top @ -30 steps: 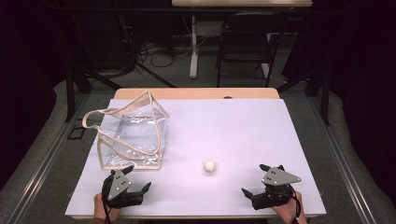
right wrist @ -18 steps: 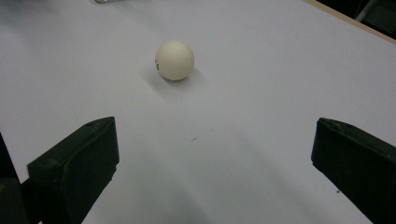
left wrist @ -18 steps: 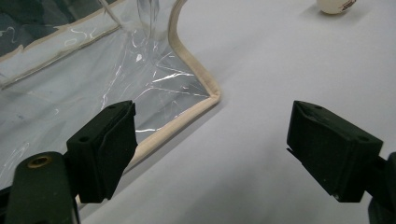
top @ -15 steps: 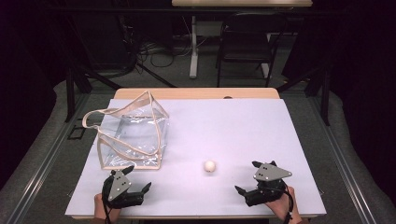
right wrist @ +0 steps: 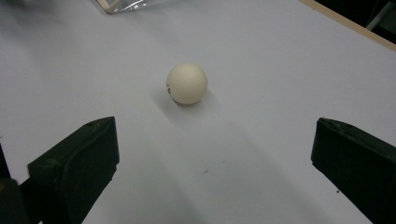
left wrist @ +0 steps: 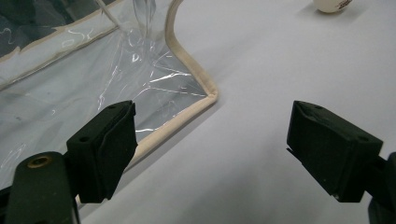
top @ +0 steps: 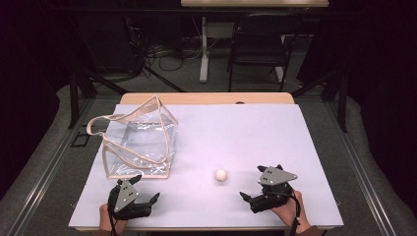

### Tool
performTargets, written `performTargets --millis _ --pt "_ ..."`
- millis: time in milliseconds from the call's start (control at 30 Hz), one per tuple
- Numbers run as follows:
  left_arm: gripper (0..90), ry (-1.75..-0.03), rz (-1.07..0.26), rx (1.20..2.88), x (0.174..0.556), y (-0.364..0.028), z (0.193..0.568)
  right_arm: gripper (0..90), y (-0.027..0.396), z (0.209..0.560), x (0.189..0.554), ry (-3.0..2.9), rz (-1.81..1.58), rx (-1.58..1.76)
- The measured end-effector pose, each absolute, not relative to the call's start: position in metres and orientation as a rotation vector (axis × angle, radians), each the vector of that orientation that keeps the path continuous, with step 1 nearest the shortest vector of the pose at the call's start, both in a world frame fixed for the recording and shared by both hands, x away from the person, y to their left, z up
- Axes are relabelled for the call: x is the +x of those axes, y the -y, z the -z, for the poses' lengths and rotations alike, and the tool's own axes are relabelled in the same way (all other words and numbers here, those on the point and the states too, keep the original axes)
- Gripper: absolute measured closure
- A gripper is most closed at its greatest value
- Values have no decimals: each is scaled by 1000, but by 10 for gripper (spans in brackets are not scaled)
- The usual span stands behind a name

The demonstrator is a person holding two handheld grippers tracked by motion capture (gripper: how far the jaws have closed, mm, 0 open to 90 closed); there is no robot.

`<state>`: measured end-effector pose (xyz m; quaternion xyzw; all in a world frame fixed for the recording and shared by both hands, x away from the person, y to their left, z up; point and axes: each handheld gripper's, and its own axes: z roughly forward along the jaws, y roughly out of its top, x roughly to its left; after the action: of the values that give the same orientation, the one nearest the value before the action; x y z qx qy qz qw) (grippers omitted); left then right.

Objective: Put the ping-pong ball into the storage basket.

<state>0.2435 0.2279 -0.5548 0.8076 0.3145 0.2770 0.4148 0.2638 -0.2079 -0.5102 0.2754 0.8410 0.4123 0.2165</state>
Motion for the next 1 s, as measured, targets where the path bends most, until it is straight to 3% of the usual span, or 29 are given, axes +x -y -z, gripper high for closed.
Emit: performTargets --millis 1000 --pt "162 -776 -707 2027 244 -226 554 3 181 513 289 -2383 -1158 768"
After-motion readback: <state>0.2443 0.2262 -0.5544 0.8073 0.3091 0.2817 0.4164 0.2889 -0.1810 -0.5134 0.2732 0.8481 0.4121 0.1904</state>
